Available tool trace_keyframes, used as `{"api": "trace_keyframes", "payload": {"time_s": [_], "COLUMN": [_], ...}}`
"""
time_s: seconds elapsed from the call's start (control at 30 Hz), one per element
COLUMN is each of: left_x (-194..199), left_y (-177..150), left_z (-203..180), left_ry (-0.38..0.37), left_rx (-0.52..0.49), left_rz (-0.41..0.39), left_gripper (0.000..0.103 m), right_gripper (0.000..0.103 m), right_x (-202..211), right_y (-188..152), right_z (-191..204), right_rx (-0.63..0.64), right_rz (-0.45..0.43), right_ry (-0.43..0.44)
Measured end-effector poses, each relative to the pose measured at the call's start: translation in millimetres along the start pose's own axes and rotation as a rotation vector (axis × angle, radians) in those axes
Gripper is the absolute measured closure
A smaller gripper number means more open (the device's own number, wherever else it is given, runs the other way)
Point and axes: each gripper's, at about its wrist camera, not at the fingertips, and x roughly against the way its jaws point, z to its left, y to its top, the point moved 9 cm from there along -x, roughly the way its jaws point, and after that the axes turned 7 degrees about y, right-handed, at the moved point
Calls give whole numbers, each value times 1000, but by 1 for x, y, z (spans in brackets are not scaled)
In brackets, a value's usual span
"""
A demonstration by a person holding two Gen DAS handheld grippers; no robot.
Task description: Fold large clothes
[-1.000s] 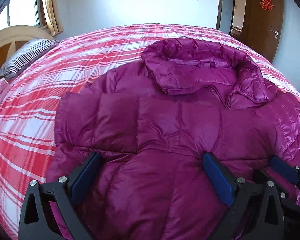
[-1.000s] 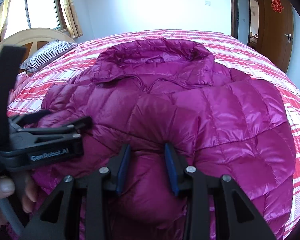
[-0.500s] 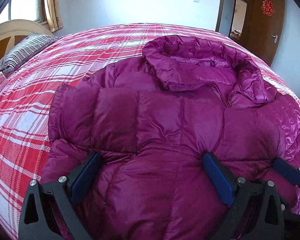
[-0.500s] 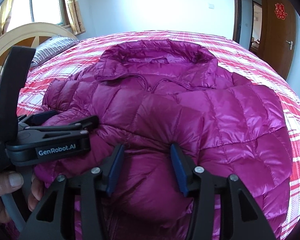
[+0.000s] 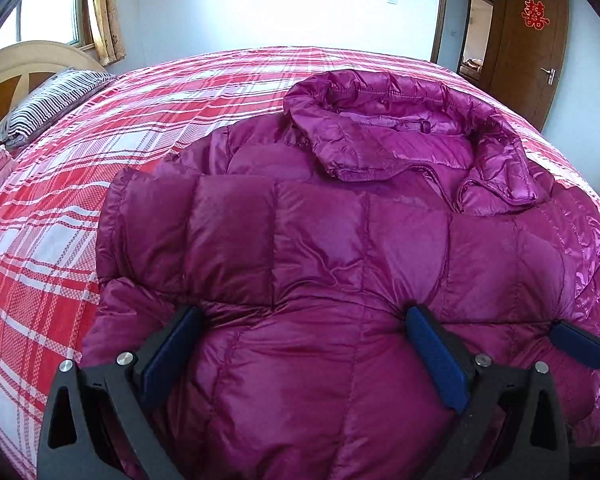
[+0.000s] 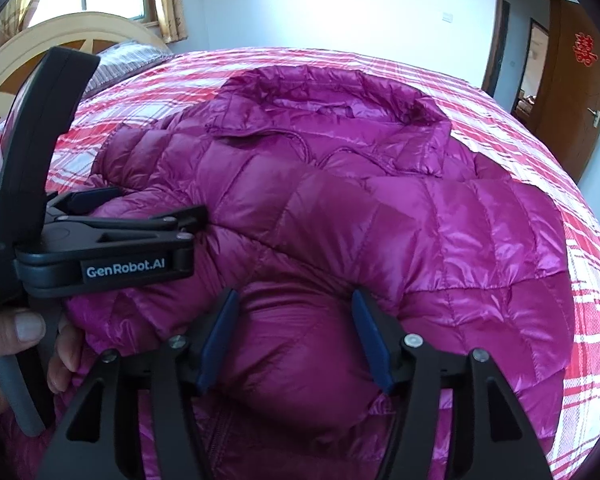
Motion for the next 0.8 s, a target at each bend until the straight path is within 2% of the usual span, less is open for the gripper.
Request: {"api": "trace_keyframes", "payload": {"time_s": [0.13,0.2,0.27,0.4,0.53,0.63,0.8], "left_x": [-1,-1,-1,0,1,1,1], "left_y": [0,0,0,0,0,0,0], "left_z": [0,0,-1,0,1,1,1], "left_ry": [-3,-3,-3,-6,-7,-4,-4], "left_rx": [3,3,3,6,7,6,6], "left_rz": [-2,-2,-2,-3,-4,-5,-4], "left_gripper": [1,1,1,1,1,1,1], "right_gripper": [37,25,17,17,17,17,17], "right_x": [0,5,10,20,26,22,-15], "right_y": [2,4,7,19,45,77,153], "right_z": [3,0,-9,-22,-33,-45,-68], "right_rx": [99,113,111,227,334,365,371], "right_rz": [64,115,144,130,101,80,43], "right_ry": [47,108,160,139,99,85,-7]}}
